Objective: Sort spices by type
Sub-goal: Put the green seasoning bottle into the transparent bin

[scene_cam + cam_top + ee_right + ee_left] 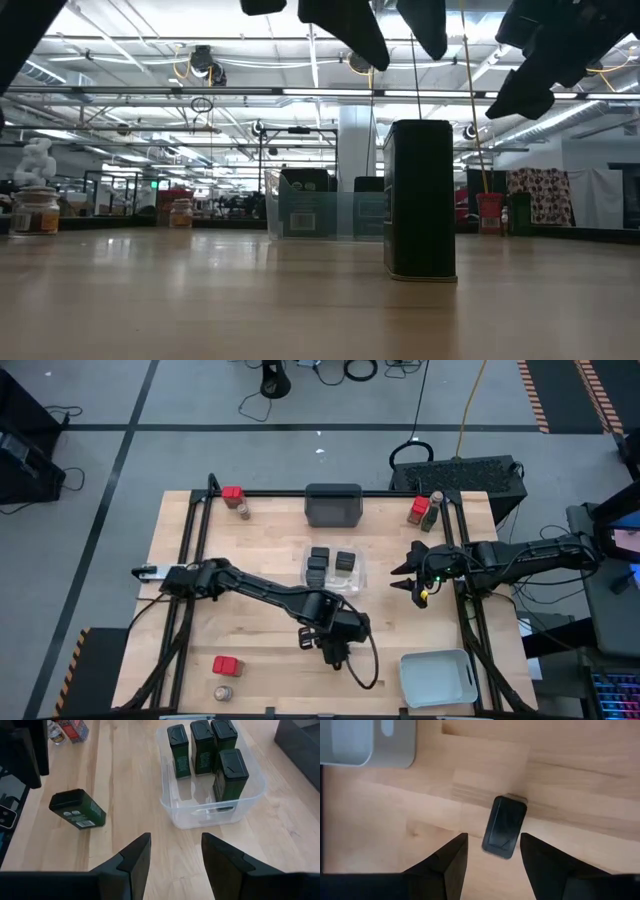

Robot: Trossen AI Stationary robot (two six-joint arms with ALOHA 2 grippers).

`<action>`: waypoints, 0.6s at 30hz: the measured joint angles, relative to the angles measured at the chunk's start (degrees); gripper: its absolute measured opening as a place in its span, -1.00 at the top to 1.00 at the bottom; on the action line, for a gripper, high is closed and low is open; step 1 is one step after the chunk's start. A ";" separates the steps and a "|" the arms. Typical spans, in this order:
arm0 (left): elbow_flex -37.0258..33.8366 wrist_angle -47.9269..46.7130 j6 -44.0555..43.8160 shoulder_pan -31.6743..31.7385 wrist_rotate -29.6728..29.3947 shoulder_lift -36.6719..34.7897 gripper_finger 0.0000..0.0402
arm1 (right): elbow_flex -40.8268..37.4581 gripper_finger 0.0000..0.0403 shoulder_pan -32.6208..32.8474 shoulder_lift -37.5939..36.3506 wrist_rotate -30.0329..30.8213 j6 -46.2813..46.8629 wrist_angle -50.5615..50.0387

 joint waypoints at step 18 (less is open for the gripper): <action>0.04 -1.24 -1.54 0.39 1.96 2.24 0.07 | 0.00 0.22 0.00 -0.01 -0.02 -0.72 -0.08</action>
